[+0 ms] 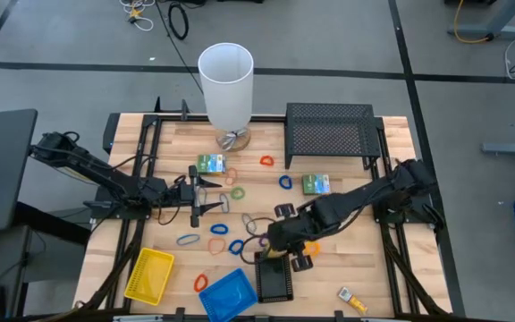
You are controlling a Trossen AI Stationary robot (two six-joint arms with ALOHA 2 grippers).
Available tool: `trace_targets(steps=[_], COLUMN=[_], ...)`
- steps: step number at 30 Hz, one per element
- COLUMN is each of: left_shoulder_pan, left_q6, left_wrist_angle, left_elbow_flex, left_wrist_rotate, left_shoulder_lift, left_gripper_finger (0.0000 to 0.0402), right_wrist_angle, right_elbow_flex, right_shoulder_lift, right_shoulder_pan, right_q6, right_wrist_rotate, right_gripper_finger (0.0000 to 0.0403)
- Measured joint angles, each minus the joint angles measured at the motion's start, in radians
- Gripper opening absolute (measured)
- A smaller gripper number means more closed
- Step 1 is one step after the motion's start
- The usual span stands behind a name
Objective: Pick & Place Office Desk Supplies
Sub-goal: Put the yellow crayon box into the black bin
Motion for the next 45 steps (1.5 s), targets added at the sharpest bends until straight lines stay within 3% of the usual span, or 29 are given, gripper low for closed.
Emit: trace_targets(steps=[27, 36, 45], left_shoulder_pan=[0.0, 0.0, 0.0], left_q6=[-0.015, -0.016, -0.016], left_wrist_angle=[-0.032, -0.042, -0.043], left_elbow_flex=[0.0, 0.0, 0.0], left_wrist_rotate=[-0.009, -0.023, -0.023], left_shoulder_lift=[0.0, 0.0, 0.0], left_gripper_finger=[0.0246, 0.0246, 0.0246], right_wrist_angle=[0.041, 0.056, 0.069], right_elbow_flex=[-0.001, 0.004, 0.005], right_shoulder_lift=[0.166, 0.173, 0.173], right_shoulder_pan=[-0.002, -0.003, -0.002], right_q6=[-0.008, -0.019, -0.023], right_wrist_rotate=[-0.053, -0.017, -0.017], right_gripper_finger=[0.0052, 0.0053, 0.0186])
